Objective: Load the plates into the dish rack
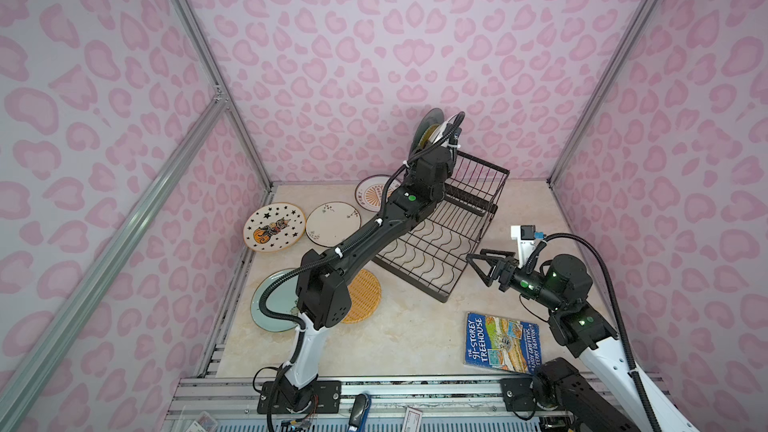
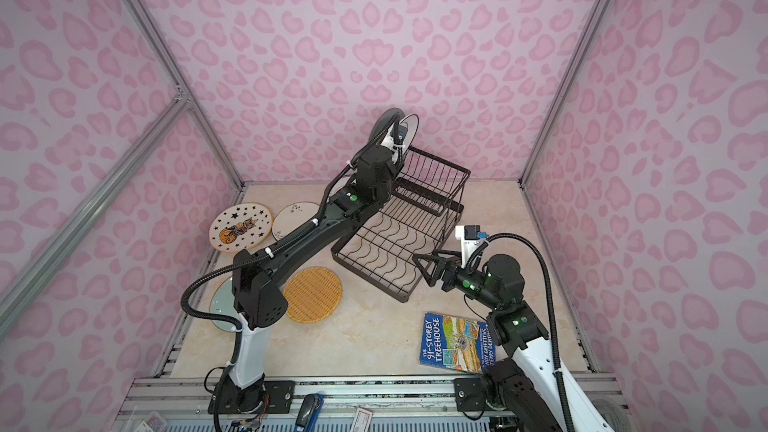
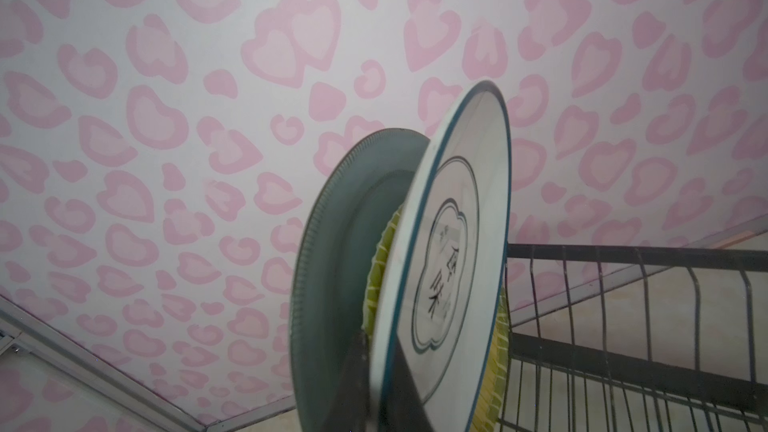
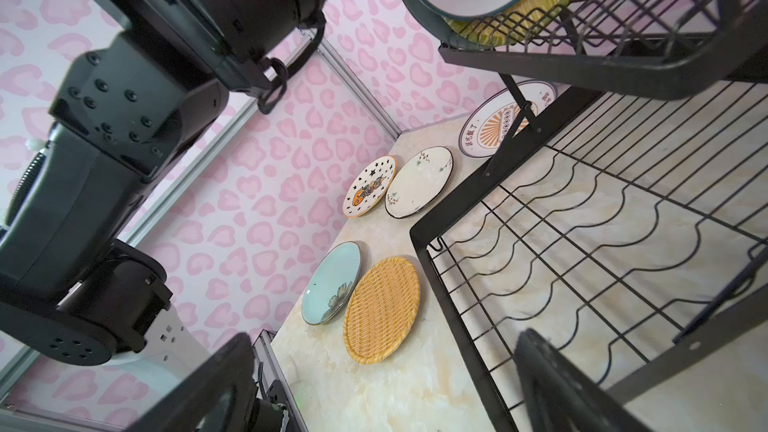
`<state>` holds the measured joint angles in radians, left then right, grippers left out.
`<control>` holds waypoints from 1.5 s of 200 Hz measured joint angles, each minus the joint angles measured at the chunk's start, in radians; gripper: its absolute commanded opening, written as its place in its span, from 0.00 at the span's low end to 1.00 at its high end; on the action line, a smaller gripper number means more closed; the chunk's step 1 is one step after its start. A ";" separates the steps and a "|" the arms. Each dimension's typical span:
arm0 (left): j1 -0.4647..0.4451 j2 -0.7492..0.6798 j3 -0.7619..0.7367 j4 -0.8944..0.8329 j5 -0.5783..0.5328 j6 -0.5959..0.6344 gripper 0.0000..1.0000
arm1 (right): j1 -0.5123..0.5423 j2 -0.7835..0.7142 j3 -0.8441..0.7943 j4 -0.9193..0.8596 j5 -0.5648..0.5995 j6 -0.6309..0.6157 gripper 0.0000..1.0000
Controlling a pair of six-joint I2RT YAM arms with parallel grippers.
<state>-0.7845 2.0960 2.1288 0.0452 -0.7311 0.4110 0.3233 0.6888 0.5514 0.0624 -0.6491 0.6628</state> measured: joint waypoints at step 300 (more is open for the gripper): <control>-0.021 0.029 -0.006 -0.021 -0.035 -0.044 0.04 | 0.000 0.023 -0.013 0.020 -0.014 0.007 0.97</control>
<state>-0.8051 2.1254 2.1223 0.0242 -0.7662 0.3668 0.3233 0.7120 0.5381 0.0826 -0.6632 0.6701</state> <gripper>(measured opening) 0.088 0.974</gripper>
